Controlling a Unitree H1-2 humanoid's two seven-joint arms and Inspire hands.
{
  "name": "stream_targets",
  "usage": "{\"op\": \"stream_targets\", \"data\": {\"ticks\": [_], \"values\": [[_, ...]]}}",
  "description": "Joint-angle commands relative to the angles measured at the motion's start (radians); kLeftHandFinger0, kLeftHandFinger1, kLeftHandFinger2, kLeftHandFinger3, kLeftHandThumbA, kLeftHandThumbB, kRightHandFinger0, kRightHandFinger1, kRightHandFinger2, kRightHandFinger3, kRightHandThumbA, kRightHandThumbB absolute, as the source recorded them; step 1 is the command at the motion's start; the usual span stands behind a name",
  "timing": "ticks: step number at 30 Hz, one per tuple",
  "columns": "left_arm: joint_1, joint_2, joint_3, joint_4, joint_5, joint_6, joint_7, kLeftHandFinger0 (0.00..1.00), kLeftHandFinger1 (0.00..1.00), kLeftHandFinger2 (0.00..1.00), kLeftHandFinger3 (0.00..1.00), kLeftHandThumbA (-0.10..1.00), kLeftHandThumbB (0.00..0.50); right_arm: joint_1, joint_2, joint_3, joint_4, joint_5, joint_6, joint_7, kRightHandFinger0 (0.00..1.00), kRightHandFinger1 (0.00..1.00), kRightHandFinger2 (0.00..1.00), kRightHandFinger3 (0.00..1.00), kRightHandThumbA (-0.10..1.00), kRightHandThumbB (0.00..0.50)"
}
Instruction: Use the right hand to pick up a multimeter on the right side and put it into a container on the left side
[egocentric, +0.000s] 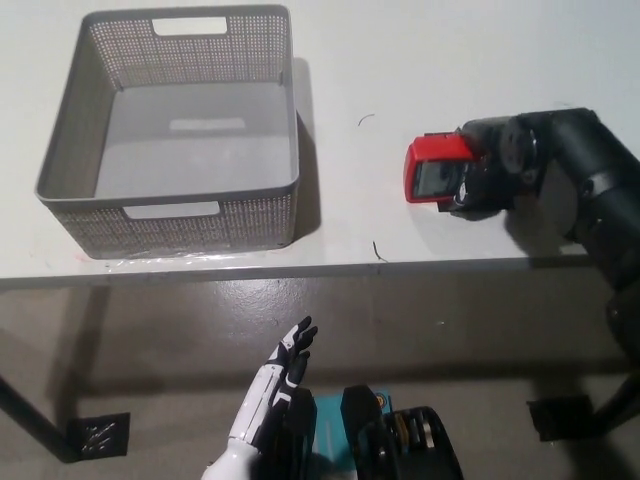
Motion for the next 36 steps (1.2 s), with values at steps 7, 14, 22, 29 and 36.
{"op": "stream_targets", "data": {"ticks": [7,14,22,29,36], "values": [[-0.014,0.008,-0.011,-0.030,0.000,-0.039,0.002,1.00,1.00,1.00,1.00,1.00,0.447,0.142,0.021,-0.080,0.057,0.060,-0.106,-0.474,0.00,0.14,0.39,0.34,-0.10,0.170],[-0.016,0.002,-0.010,-0.027,-0.006,-0.039,0.008,1.00,1.00,1.00,1.00,1.00,0.449,0.116,0.026,-0.324,0.056,0.233,-0.136,-0.455,0.00,0.41,0.79,0.85,-0.10,0.131],[-0.011,-0.001,-0.009,-0.023,-0.003,-0.039,0.012,1.00,1.00,1.00,1.00,1.00,0.457,0.035,0.031,-0.895,0.045,0.671,-0.039,-0.305,0.00,0.48,0.84,0.92,-0.10,0.143],[-0.008,0.002,-0.007,-0.027,0.003,-0.039,0.007,1.00,1.00,1.00,1.00,1.00,0.451,-0.058,0.024,-1.250,0.023,0.918,0.105,-0.195,0.00,0.21,0.70,1.00,-0.10,0.123],[-0.003,0.000,-0.006,-0.020,0.004,-0.039,0.017,1.00,1.00,1.00,1.00,1.00,0.451,-0.158,0.020,-1.416,0.004,0.987,0.207,-0.157,0.00,0.00,0.59,1.00,-0.10,0.123]]}}
